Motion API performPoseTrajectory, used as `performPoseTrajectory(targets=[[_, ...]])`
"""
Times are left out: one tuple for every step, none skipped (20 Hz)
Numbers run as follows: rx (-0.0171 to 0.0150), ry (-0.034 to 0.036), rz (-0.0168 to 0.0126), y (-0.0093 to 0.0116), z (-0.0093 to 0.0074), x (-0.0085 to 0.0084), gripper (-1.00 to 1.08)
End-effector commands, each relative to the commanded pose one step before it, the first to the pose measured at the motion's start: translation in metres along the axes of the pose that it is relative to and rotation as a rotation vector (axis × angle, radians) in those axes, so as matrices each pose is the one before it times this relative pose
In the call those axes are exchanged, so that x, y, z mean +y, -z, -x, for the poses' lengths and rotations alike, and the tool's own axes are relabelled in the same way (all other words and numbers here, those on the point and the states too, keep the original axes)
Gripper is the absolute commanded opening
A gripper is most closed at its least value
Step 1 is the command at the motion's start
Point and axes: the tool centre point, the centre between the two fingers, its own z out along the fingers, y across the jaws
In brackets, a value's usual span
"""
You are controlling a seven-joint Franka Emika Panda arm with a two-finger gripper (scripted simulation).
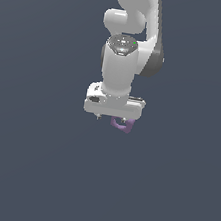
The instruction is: Pick up the object and move it to a goal position.
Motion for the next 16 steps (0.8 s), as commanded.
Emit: performPoseTrajectory(targets=[[0.0, 0.0, 0.0, 0.0, 0.0, 0.00001, 1.0], [0.0, 0.0, 0.0, 0.00017, 0.00008, -0.00004, 1.0], [-0.00123, -0.00096, -0.00153, -0.00024, 0.0, 0.00074, 1.0], [-0.00151, -0.00131, -0.00191, -0.00007, 0.00009, 0.00088, 1.0], [-0.00211, -0.0021, -0.00271, -0.0001, 0.00011, 0.00126, 1.0], [-0.00268, -0.00323, -0.00353, -0.0001, 0.0001, 0.00165, 1.0], [-0.0028, -0.00433, -0.00379, -0.00006, 0.00004, 0.0018, 1.0], [-0.00228, -0.00472, -0.0032, 0.00002, -0.00005, 0.00155, 1.0], [-0.00171, -0.00487, -0.00249, 0.00007, -0.00013, 0.00128, 1.0], [-0.00108, -0.00457, -0.00166, 0.00012, -0.00018, 0.00089, 1.0], [-0.0005, -0.00378, -0.00085, 0.00012, -0.0002, 0.00055, 1.0], [0.00003, -0.00169, -0.00005, 0.00007, -0.00012, 0.00014, 1.0], [0.00022, 0.00057, 0.00032, -0.00001, 0.00001, -0.00019, 1.0], [0.00023, 0.00213, 0.00041, -0.00008, 0.00012, -0.00024, 1.0], [0.00015, 0.00369, 0.00039, -0.00014, 0.00023, -0.00038, 1.0], [0.00003, 0.00497, 0.00029, -0.00021, 0.00034, -0.00037, 1.0]])
